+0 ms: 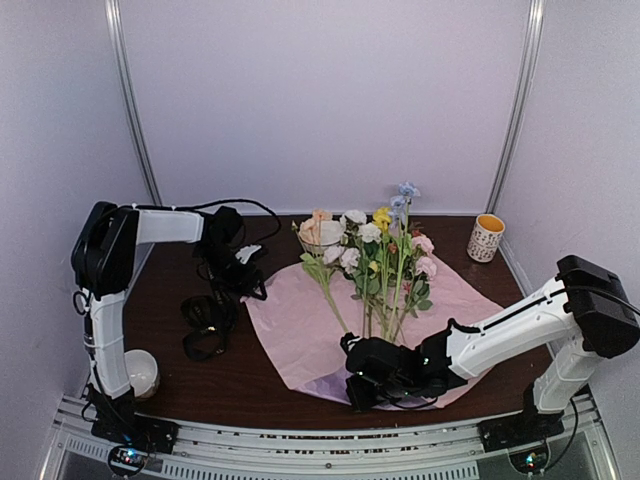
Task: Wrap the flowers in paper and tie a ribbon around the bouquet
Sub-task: Pick up the left corner of the flattened wrapping paper at the center of the board.
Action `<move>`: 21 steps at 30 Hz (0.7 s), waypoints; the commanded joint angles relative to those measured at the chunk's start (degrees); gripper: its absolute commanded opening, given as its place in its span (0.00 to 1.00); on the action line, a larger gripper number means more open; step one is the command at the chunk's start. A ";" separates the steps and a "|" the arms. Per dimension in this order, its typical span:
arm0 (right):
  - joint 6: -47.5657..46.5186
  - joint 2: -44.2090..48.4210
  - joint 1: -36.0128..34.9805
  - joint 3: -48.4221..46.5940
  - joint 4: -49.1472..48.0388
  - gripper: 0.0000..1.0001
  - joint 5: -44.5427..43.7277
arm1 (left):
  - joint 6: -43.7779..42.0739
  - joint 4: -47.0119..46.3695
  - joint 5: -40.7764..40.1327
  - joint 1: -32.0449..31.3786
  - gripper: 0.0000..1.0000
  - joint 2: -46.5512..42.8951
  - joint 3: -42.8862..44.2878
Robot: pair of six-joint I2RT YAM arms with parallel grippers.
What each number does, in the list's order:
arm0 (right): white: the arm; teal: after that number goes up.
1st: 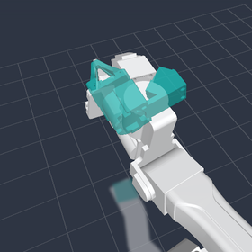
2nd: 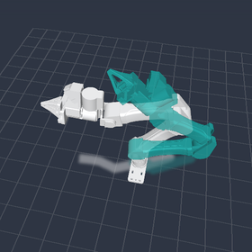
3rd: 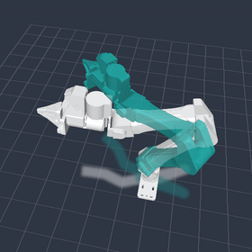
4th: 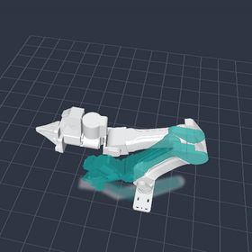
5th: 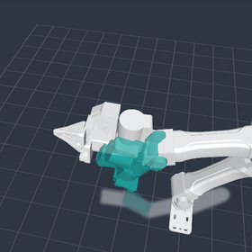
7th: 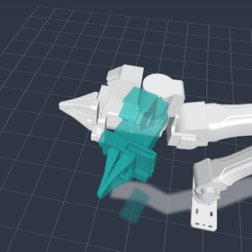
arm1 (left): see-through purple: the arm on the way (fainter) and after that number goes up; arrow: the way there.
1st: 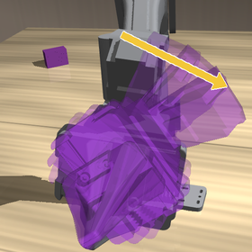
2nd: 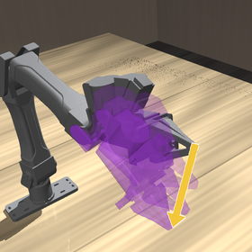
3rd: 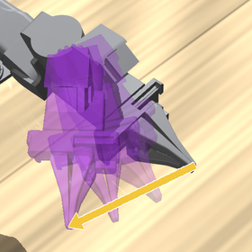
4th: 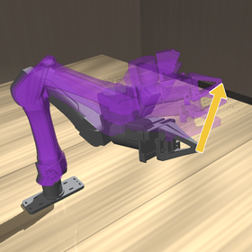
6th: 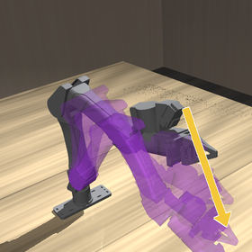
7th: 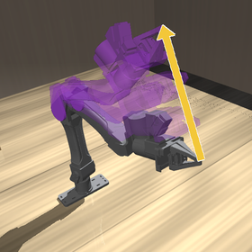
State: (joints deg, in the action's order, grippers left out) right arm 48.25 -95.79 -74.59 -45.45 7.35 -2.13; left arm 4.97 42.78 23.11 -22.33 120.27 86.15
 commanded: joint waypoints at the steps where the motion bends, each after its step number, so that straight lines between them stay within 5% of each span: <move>1: 0.44 -1.94 0.00 1.44 3.63 0.00 1.12 | -0.20 2.08 6.77 -1.36 0.62 -1.29 -2.89; 11: 0.80 -1.86 0.00 1.54 3.74 0.00 1.08 | 3.35 -4.91 12.31 -1.50 0.45 -5.94 -7.57; 16: 1.38 -1.86 0.06 1.39 4.41 0.00 0.74 | 4.58 -7.01 13.15 -3.72 0.02 -7.37 -7.56; 21: 1.37 -1.99 0.36 1.49 4.28 0.00 1.06 | 6.90 -8.53 15.18 -5.90 0.00 -10.87 -6.54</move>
State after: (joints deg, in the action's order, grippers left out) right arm 48.86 -95.79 -74.59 -45.45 7.40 -2.15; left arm 9.56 38.15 34.98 -26.50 114.02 78.52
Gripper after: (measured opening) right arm 0.007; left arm 0.013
